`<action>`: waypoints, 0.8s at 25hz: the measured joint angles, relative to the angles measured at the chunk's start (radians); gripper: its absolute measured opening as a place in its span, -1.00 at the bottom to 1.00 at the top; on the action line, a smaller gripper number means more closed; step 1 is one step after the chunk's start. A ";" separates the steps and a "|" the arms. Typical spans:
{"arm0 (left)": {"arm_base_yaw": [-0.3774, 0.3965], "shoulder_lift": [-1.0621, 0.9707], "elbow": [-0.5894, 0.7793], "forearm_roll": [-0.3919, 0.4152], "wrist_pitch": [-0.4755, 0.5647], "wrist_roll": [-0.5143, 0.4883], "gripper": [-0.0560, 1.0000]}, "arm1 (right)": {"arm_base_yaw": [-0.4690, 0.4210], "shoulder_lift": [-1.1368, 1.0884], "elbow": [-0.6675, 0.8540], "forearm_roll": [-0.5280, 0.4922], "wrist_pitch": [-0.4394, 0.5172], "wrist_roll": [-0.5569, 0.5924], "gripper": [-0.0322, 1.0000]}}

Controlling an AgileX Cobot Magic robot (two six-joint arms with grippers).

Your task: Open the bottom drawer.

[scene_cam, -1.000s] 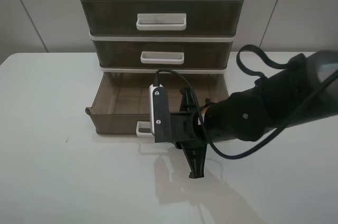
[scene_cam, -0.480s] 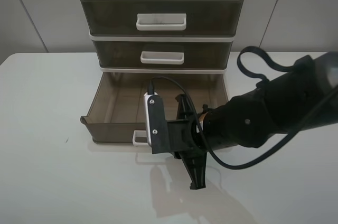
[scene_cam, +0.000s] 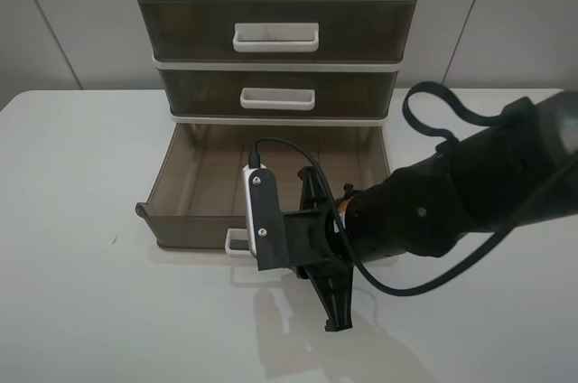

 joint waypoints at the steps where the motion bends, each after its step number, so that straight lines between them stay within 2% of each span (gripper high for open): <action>1: 0.000 0.000 0.000 0.000 0.000 0.000 0.47 | 0.000 0.000 0.000 0.000 0.000 0.000 -0.86; 5: 0.000 0.000 0.000 0.000 0.000 0.000 0.47 | 0.002 0.000 0.000 -0.007 0.018 -0.007 -0.70; 11: 0.000 0.000 0.000 0.000 0.000 0.000 0.47 | 0.003 -0.021 0.001 -0.020 0.049 -0.015 -0.13; 13: 0.000 0.000 0.000 0.000 0.000 0.000 0.47 | 0.003 -0.048 0.001 -0.023 0.058 -0.015 0.00; 16: 0.000 0.000 0.000 0.000 0.000 0.000 0.47 | 0.003 -0.097 0.002 -0.023 0.088 -0.015 0.08; 20: 0.000 0.000 0.000 0.000 0.000 0.000 0.47 | 0.004 -0.180 0.002 -0.019 0.184 -0.015 0.12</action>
